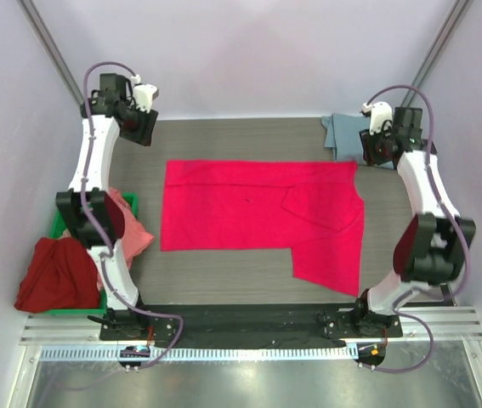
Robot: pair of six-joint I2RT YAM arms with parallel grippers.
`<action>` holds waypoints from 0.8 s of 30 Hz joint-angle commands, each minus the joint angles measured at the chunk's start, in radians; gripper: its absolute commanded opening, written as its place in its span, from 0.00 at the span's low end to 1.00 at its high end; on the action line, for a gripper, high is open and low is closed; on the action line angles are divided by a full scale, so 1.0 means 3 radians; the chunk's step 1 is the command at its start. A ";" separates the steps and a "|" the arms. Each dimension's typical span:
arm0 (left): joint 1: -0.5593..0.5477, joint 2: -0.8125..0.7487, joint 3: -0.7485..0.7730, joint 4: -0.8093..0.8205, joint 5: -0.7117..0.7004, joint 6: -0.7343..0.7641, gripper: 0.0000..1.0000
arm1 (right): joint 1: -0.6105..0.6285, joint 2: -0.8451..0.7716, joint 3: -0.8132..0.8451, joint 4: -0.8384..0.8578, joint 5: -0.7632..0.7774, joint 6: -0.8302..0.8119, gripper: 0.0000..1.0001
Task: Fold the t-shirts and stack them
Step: Fold the tshirt
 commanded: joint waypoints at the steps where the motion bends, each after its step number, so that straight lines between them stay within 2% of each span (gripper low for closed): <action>1: -0.0044 -0.0534 -0.0725 -0.0041 0.0249 0.0351 0.52 | 0.0008 -0.0703 -0.0529 -0.0284 -0.0374 -0.0525 0.43; 3: -0.0044 -0.0938 -0.1171 0.0101 0.0249 0.0520 0.52 | 0.0008 -0.0965 -0.0801 -0.0392 -0.0608 -0.0833 0.42; 4: -0.0039 -0.1076 -0.1558 0.0143 0.0289 0.0541 0.51 | 0.0018 -0.1214 -0.1066 -0.0504 -0.0670 -0.1123 0.43; 6: -0.0044 -0.1397 -0.1867 0.0225 0.0326 0.0551 0.50 | 0.0033 -0.1435 -0.1313 -0.0622 -0.0788 -0.1355 0.42; 7: -0.0044 -0.1485 -0.2081 0.0235 0.0346 0.0536 0.50 | 0.0049 -0.1553 -0.1507 -0.0861 -0.0834 -0.1751 0.42; 10: -0.0044 -0.1746 -0.2384 0.0225 0.0418 0.0455 0.50 | 0.0059 -0.2003 -0.1931 -0.1402 -0.0911 -0.2417 0.40; 11: -0.0044 -0.1813 -0.2451 0.0215 0.0453 0.0429 0.50 | 0.0059 -0.2298 -0.2044 -0.1537 -0.0916 -0.2916 0.39; 13: -0.0044 -0.1950 -0.2650 0.0240 0.0494 0.0368 0.50 | 0.0059 -0.2601 -0.2381 -0.1899 -0.0906 -0.3363 0.39; 15: -0.0049 -0.2023 -0.2768 0.0276 0.0530 0.0322 0.50 | 0.0059 -0.3044 -0.2546 -0.2155 -0.0921 -0.4001 0.39; 18: -0.0044 -0.2130 -0.2978 0.0342 0.0545 0.0245 0.49 | 0.0059 -0.3374 -0.2766 -0.2687 -0.0962 -0.4758 0.38; 20: -0.0044 -0.2207 -0.3131 0.0409 0.0556 0.0204 0.48 | 0.0059 -0.3563 -0.2919 -0.2984 -0.0927 -0.5006 0.37; 24: -0.0039 -0.2284 -0.3336 0.0506 0.0540 0.0168 0.48 | 0.0074 -0.3554 -0.2997 -0.3010 -0.1100 -0.5241 0.36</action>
